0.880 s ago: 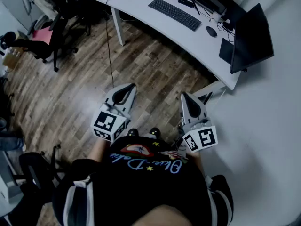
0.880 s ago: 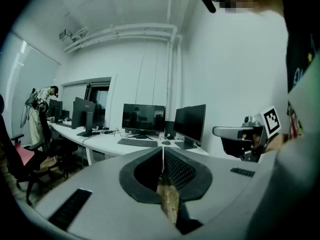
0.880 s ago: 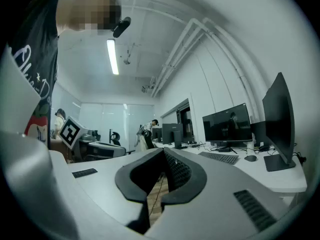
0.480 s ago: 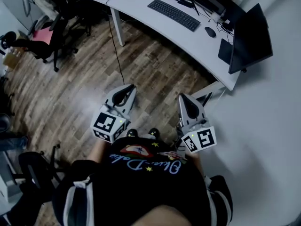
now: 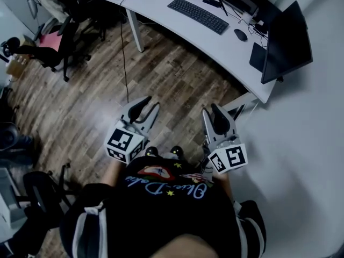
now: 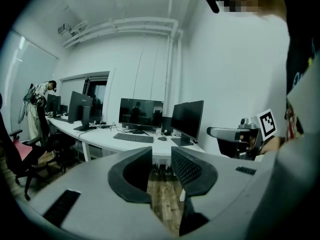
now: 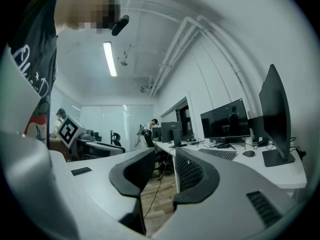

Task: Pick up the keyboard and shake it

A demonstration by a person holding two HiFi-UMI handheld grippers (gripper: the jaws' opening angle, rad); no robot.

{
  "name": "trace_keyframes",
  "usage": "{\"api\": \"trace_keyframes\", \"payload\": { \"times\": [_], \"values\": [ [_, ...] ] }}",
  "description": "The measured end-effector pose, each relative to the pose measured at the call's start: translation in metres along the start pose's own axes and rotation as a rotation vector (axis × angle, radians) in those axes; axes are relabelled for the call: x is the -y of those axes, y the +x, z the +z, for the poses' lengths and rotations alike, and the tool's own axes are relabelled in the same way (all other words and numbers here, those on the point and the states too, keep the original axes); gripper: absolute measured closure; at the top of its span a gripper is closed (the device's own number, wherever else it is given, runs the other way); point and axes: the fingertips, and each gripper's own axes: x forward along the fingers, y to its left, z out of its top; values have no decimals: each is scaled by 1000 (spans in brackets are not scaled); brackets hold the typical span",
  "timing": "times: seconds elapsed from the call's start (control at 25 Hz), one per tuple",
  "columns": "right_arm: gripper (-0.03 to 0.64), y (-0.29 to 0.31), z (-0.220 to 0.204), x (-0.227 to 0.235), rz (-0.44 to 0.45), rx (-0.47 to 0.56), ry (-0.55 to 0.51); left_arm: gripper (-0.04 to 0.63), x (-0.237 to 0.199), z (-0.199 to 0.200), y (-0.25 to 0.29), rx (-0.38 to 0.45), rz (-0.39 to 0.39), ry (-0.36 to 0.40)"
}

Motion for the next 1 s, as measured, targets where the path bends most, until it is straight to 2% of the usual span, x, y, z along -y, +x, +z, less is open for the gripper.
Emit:
{"api": "trace_keyframes", "payload": {
  "times": [0.24,0.72,1.0],
  "values": [
    [486,-6,-4,23,-15,-12,5,461,9,0,19,-11,5,7],
    [477,-5,-13,56,7,-37,33,460,7,-13,42,-32,45,-31],
    [477,21,-7,78,-28,-34,10,460,-18,2,85,-6,-11,-28]
  ]
}}
